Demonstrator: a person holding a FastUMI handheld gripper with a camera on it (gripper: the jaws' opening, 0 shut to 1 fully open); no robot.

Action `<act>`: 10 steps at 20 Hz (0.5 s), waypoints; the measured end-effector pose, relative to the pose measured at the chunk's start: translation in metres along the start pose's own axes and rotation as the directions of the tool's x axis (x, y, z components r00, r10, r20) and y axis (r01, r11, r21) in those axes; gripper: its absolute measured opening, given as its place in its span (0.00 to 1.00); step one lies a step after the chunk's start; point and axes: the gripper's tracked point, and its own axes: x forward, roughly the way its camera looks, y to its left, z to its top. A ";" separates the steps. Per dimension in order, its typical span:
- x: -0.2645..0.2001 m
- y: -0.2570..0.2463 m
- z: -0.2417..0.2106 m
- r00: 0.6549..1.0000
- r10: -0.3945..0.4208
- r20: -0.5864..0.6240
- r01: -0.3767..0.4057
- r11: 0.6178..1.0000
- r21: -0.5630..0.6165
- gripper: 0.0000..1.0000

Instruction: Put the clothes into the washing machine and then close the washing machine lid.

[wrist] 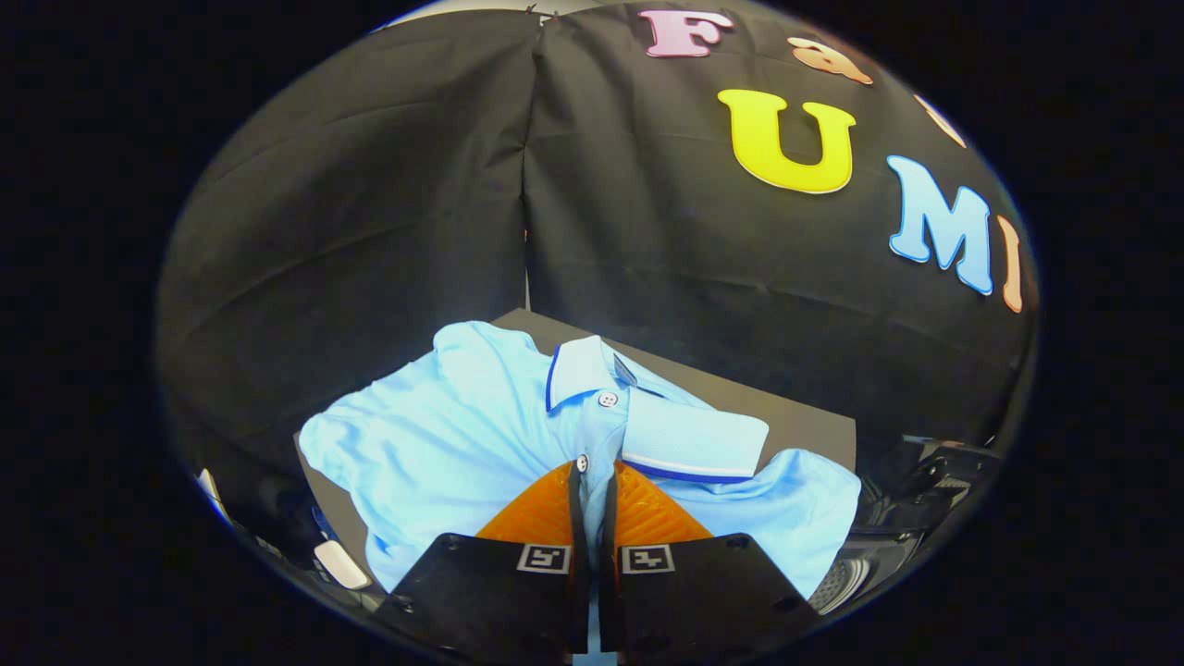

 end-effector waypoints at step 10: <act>-0.054 -0.023 0.039 0.987 0.038 0.154 -0.054 0.993 0.104 0.06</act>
